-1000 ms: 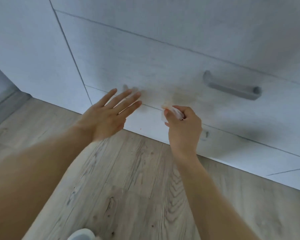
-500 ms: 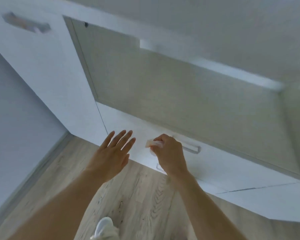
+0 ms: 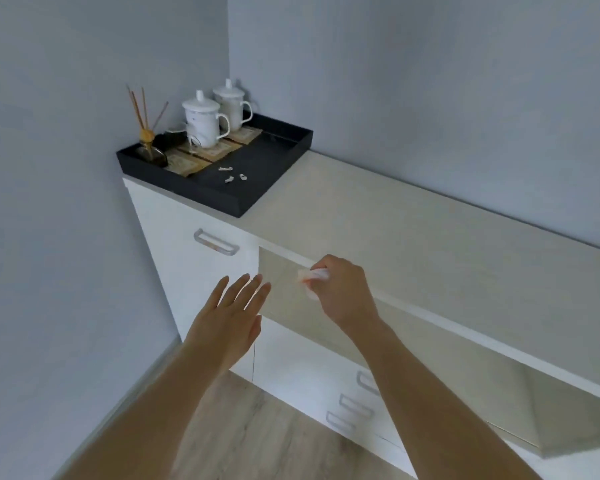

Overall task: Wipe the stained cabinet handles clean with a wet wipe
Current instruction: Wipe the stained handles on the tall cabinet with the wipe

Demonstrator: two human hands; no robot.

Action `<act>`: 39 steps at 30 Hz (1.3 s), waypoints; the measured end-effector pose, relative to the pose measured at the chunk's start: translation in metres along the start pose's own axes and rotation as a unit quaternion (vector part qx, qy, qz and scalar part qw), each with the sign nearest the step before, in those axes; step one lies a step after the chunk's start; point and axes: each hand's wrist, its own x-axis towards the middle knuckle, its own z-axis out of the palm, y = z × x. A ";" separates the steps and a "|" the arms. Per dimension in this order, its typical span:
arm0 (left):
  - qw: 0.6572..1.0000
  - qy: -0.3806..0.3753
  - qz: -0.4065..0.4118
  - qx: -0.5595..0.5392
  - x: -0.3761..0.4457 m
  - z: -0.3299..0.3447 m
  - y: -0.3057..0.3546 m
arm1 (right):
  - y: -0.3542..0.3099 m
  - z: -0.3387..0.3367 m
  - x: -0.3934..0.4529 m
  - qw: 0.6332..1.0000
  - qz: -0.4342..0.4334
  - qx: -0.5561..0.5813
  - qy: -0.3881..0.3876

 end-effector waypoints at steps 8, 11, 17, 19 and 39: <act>0.998 -0.046 0.029 0.027 -0.026 -0.002 -0.135 | -0.102 0.064 0.021 0.995 0.064 0.052 0.058; 0.997 -0.069 0.030 0.023 -0.021 0.002 -0.164 | -0.118 0.075 0.023 0.985 0.111 0.099 0.092; 0.995 -0.084 0.043 0.034 0.008 0.025 -0.205 | -0.116 0.087 0.028 0.957 0.200 0.178 0.114; 0.993 -0.094 0.052 0.057 0.017 0.032 -0.215 | -0.110 0.096 0.032 0.949 0.219 0.199 0.111; 0.957 0.121 0.257 0.059 0.100 0.129 -0.285 | -0.098 0.203 0.095 0.864 0.331 0.279 0.255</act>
